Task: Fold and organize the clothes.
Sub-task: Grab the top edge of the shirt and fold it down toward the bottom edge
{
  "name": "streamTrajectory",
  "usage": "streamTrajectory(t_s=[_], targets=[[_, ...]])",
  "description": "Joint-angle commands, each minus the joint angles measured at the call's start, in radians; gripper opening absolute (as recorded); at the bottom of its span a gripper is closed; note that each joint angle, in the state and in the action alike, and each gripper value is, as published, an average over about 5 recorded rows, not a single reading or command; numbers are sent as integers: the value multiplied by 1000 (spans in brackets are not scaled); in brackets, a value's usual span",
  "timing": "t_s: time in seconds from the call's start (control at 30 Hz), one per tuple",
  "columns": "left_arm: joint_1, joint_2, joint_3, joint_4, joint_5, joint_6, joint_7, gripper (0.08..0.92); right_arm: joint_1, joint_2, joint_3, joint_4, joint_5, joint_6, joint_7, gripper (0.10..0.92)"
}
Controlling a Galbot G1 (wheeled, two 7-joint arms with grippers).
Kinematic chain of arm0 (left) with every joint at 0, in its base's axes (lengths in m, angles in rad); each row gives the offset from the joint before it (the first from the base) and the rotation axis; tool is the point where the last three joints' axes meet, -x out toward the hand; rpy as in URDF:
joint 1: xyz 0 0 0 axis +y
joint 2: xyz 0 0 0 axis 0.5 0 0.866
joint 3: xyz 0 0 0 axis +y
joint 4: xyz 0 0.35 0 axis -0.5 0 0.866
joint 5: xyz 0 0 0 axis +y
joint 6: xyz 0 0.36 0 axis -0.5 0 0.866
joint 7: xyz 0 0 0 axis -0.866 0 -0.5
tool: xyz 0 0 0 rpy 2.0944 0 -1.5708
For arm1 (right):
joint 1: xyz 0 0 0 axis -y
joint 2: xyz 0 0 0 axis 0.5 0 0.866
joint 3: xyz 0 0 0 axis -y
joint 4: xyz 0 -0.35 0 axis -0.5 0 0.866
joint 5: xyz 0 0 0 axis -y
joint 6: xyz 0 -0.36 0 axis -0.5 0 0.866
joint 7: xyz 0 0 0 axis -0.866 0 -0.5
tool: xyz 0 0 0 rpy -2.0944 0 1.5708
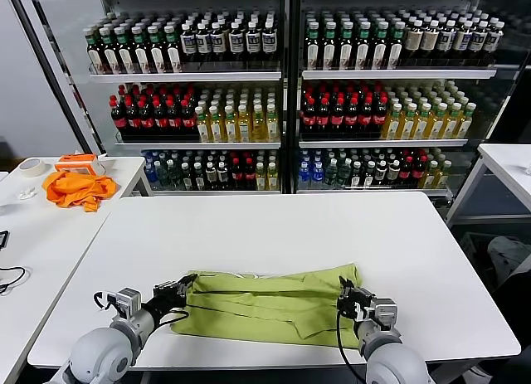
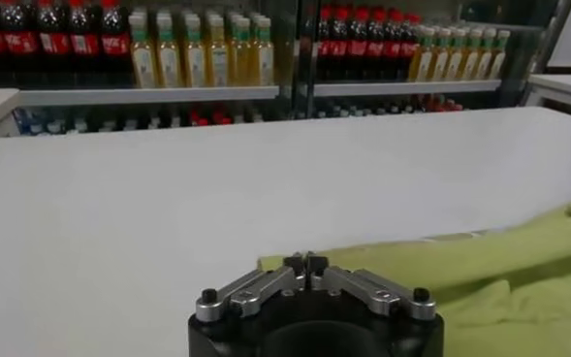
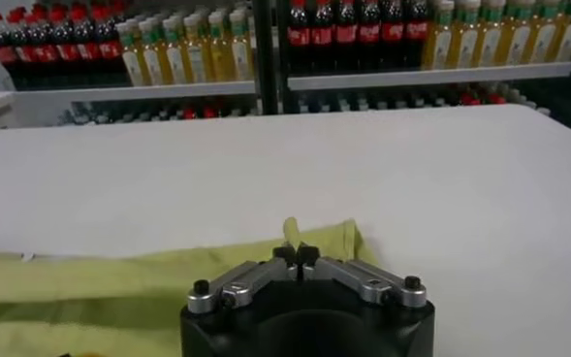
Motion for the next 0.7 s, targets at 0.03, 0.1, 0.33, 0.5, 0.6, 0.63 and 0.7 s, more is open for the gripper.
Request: streamTrajectory(t_s=[0.03, 0.1, 0.33, 0.5, 0.6, 0.63, 0.7], targets=[[16, -6, -2, -2, 5, 20, 0, 83, -25, 0, 1, 5, -4, -1, -3, 106], [8, -7, -1, 5, 5, 21, 0, 83, -26, 1, -1, 2, -7, -1, -4, 106], [2, -11, 0, 12, 14, 50, -16, 83, -35, 6, 1, -10, -40, -9, -34, 107], [16, -17, -11, -19, 18, 56, -51, 148, -55, 4, 27, 24, -61, -7, -37, 189], [17, -19, -19, -44, -4, 39, -87, 234, -81, 0, 56, 71, -54, -8, -37, 276], [17, -21, -21, -49, -11, 32, -101, 260, -92, -1, 66, 87, -50, -9, -36, 302], [18, -27, -20, -56, -23, 18, -131, 321, -116, -2, 86, 120, -42, -12, -35, 362]])
